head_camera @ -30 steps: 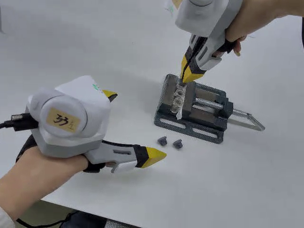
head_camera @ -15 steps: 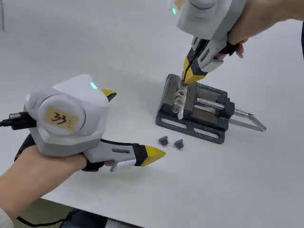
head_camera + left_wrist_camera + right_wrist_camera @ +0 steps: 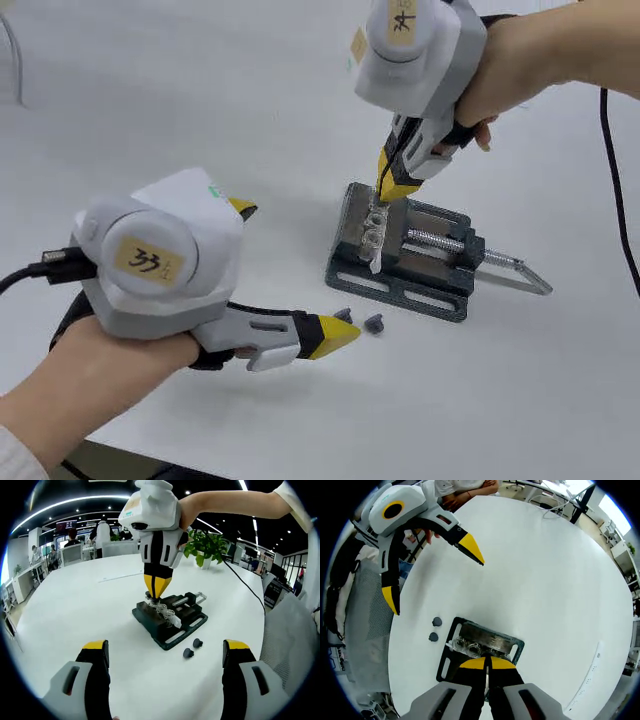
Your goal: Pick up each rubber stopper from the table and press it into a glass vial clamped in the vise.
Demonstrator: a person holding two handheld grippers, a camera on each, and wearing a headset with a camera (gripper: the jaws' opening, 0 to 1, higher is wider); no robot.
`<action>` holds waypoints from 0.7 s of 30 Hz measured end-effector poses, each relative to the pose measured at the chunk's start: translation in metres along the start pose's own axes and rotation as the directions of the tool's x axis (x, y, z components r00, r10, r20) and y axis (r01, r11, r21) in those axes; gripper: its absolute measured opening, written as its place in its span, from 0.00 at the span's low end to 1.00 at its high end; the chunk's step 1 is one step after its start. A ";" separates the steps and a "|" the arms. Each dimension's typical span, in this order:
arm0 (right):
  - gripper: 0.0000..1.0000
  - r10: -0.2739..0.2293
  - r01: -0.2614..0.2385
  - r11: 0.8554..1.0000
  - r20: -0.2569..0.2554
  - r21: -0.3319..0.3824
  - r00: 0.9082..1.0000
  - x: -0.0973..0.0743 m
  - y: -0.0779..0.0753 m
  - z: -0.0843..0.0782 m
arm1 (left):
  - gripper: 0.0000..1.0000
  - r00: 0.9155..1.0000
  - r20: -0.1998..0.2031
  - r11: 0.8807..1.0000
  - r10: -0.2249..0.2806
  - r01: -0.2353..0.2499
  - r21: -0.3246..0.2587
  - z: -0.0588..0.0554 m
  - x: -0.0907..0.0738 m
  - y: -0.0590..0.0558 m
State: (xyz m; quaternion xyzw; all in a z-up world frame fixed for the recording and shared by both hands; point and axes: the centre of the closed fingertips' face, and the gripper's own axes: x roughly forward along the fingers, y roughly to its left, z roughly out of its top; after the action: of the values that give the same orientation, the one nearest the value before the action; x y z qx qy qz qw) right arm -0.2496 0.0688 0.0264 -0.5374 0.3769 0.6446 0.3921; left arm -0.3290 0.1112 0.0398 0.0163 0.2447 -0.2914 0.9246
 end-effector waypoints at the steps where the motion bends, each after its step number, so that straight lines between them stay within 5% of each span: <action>1: 0.00 -0.008 0.008 1.000 0.019 -0.001 1.000 0.000 -0.001 0.000 | 0.93 1.000 0.003 1.000 0.003 -0.003 0.005 0.001 -0.001 0.001; 21: 0.00 -0.076 0.077 0.997 0.104 -0.006 0.992 -0.005 -0.004 0.002 | 0.93 1.000 0.006 1.000 -0.003 0.002 0.027 0.010 -0.010 -0.009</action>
State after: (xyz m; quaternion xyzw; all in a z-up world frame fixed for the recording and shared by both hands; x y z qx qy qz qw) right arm -0.2457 0.0714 0.0308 -0.5189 0.3320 0.6581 0.4328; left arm -0.3368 0.1077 0.0543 0.0277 0.2377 -0.2960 0.9247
